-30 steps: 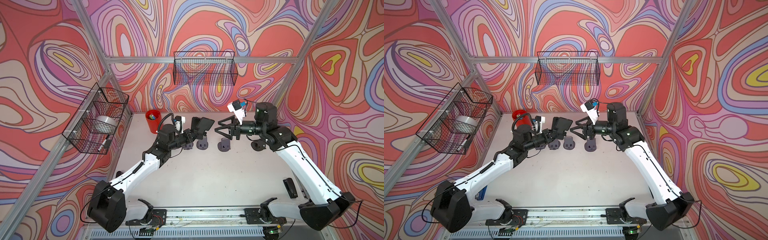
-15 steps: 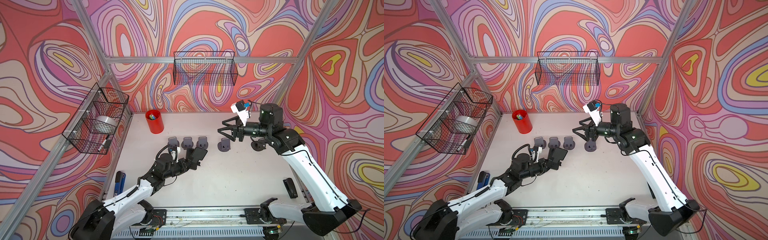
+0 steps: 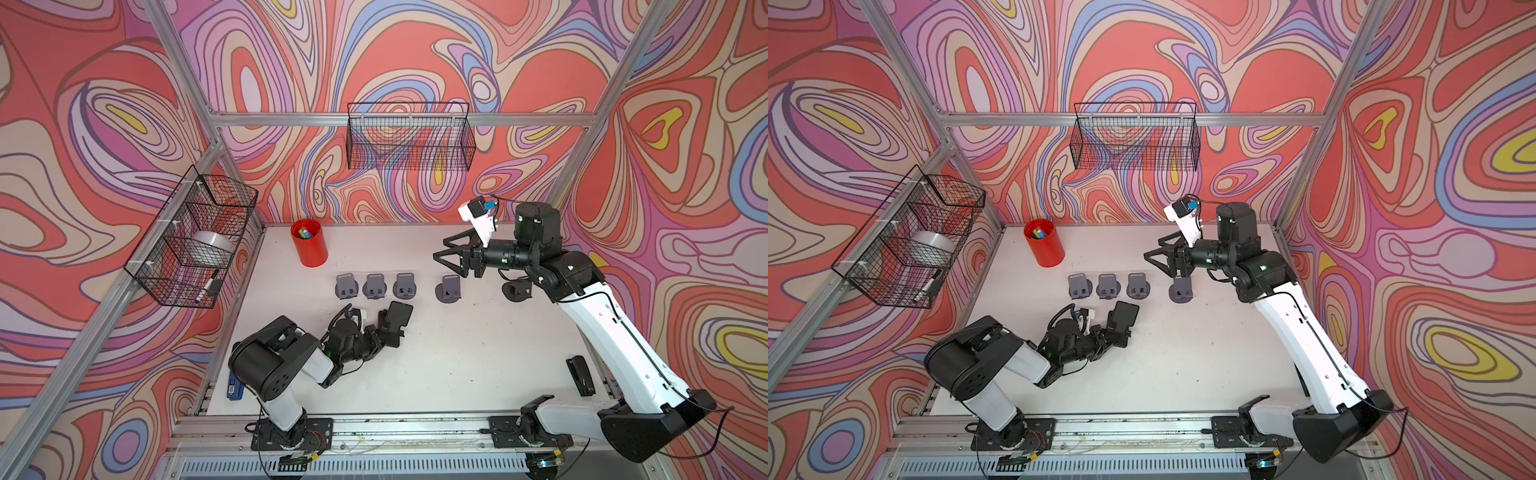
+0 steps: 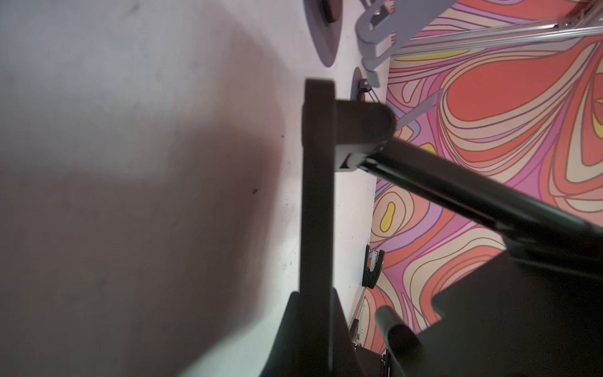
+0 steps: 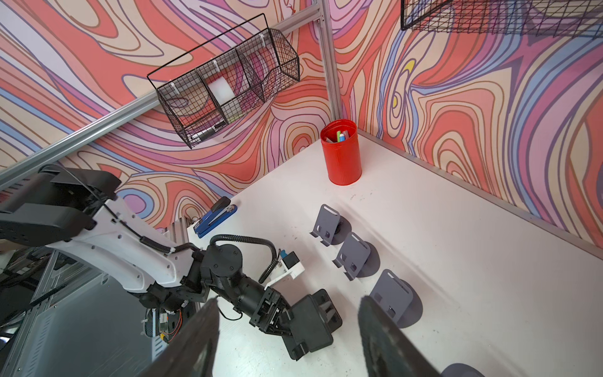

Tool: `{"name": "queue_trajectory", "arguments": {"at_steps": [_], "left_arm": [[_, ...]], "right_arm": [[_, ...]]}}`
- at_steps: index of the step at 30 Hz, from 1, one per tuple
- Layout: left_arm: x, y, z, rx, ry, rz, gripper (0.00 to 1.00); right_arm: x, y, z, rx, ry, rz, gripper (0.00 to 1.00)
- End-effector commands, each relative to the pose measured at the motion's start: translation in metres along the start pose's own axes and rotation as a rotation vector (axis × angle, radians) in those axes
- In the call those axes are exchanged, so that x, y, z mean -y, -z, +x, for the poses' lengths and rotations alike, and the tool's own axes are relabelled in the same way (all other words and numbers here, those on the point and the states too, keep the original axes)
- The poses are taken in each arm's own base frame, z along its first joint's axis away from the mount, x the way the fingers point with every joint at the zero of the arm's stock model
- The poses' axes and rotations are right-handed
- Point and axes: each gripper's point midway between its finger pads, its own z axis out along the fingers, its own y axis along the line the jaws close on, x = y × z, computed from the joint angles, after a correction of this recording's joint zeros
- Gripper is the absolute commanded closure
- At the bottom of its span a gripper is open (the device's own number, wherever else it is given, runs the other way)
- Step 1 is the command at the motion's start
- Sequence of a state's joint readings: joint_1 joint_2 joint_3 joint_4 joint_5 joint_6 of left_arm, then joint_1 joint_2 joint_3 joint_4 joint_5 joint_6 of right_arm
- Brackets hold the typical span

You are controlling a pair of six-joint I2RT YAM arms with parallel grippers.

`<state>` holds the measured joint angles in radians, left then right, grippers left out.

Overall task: Open the phone stand
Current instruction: Open the phone stand, then place the phone stand at the center of the board.

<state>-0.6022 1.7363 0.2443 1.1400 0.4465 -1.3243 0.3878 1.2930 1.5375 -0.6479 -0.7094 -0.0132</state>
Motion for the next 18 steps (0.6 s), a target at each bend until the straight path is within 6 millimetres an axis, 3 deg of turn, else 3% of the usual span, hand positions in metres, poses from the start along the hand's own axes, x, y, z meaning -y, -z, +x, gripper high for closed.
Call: {"name": "queue_trajectory", "arguments": {"at_steps": [1,14,18], "left_arm": [[0.047,0.001,-0.001,0.014,-0.05,0.187,1.0],[0.004,-0.004,0.011,-0.022,-0.051,-0.014,1.0],[-0.005,-0.003,0.013,-0.03,-0.051,-0.064,0.93]], "right_arm": [[0.003,-0.002,0.002,-0.018,-0.011,0.02,0.31],[0.005,-0.003,0.008,-0.019,-0.019,0.023,0.31],[0.005,-0.002,0.009,-0.015,-0.019,0.026,0.31]]}}
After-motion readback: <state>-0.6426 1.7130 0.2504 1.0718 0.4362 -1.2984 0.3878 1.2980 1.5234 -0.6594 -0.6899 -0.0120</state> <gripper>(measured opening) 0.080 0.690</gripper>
